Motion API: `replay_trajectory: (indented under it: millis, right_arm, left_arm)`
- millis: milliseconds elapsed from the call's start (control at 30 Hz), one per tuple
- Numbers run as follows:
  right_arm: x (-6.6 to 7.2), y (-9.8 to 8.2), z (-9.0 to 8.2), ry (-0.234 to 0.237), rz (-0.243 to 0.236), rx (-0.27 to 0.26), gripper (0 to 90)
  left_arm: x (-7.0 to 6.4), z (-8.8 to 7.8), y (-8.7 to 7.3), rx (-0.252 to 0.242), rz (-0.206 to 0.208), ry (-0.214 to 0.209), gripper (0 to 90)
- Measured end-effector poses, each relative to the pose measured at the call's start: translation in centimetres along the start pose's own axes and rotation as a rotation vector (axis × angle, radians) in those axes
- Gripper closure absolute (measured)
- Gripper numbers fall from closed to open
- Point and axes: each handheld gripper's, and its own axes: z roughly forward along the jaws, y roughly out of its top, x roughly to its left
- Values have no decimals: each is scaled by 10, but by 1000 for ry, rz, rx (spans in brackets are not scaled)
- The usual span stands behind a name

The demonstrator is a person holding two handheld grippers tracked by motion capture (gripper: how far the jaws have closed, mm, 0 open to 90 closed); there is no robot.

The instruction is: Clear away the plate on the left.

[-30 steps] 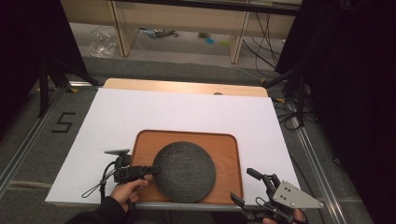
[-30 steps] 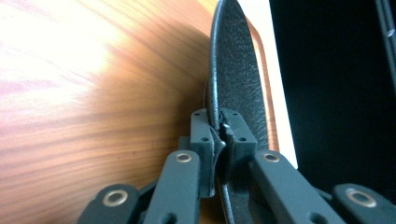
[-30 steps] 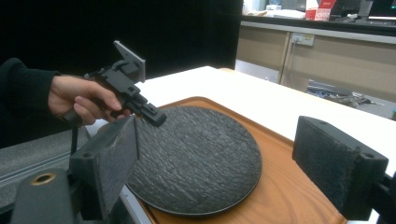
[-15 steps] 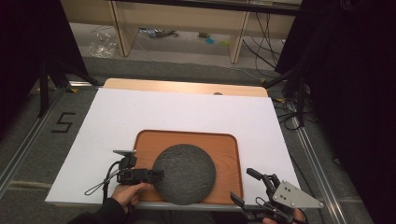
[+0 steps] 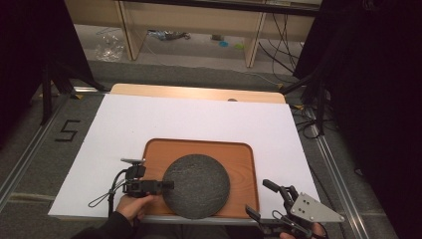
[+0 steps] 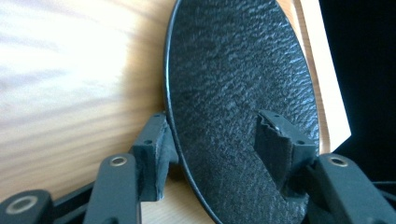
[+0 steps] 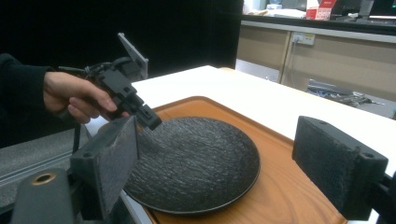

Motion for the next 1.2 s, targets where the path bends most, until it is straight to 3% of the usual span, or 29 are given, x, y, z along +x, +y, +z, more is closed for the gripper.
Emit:
replay_trajectory:
  millis: [233, 400, 433, 567, 633, 733, 867, 967, 1067, 1200]
  right_arm:
    - [0, 0, -1, -1, 7, 3, 160]
    - [1, 0, -1, -1, 11, 6, 160]
    - [1, 0, -1, -2, 10, 7, 160]
    - [1, 0, -1, -1, 12, 7, 160]
    - [0, 0, -1, -2, -4, -5, 160]
    - [0, 0, 0, -3, -4, -4, 159]
    - [0, 0, -1, -4, -4, -3, 160]
    - [0, 0, 0, -3, -5, -3, 160]
    - [0, 0, -1, -5, -4, -4, 160]
    - [0, 0, -1, -5, -4, -3, 160]
  left_arm:
    - [0, -10, 3, -28, -4, 17, 421]
    - [-1, -18, 5, -61, 31, 29, 399]
    - [-2, -21, 6, -96, 46, -2, 388]
    - [-5, -29, 11, -126, 127, -9, 352]
    - [-6, -32, 13, -157, 154, 6, 334]
    - [-7, -37, 15, -192, 182, -19, 319]
    - [-11, -43, 15, -214, 242, 9, 290]
    - [-14, -46, 15, -243, 274, 9, 280]
    - [-16, -49, 15, -262, 279, -34, 274]
    - [-19, -53, 14, -287, 323, -18, 261]
